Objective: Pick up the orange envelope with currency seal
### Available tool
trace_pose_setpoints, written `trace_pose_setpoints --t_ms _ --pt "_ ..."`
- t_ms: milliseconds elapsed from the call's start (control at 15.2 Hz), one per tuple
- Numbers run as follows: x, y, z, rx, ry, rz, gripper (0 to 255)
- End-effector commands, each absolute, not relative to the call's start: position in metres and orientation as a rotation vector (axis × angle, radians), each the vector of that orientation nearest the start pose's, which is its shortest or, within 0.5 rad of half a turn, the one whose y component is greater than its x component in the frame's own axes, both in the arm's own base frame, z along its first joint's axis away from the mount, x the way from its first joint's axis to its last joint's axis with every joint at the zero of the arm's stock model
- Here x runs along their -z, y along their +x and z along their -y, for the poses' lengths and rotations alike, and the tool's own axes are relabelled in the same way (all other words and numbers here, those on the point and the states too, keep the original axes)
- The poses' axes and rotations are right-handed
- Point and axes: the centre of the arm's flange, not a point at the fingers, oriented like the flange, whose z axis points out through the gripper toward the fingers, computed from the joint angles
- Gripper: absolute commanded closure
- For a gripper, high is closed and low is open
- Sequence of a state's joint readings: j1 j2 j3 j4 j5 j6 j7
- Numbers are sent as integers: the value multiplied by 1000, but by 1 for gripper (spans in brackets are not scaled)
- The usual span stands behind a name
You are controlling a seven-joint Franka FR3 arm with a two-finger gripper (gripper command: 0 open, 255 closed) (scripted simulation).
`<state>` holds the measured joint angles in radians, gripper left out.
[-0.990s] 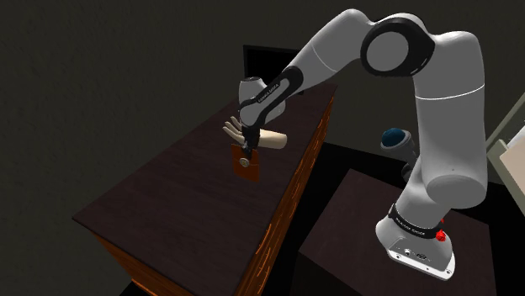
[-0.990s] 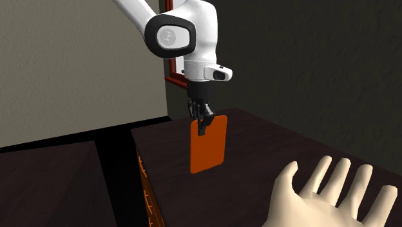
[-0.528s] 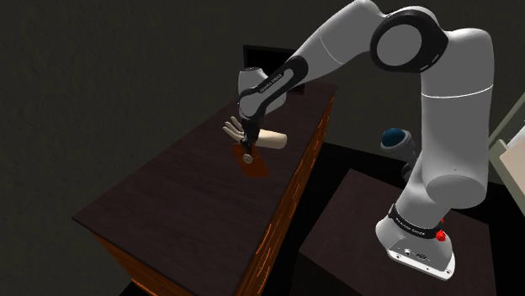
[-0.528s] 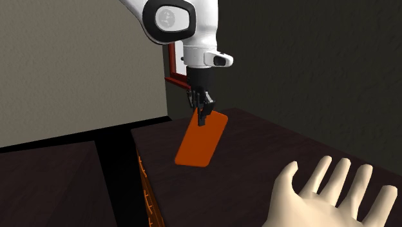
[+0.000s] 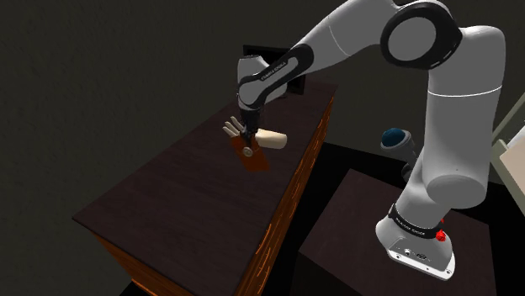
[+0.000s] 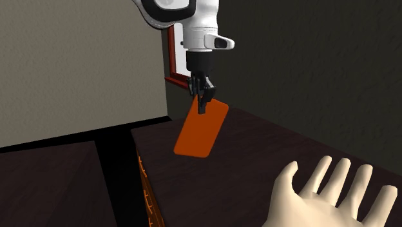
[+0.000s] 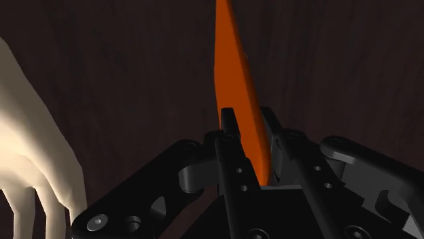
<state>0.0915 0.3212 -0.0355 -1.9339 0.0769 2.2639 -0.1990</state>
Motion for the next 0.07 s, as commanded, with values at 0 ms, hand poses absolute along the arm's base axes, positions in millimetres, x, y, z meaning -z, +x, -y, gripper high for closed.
trace_pose_setpoints --t_ms 0 --pt "-326 616 -38 19 -3077 321 255"
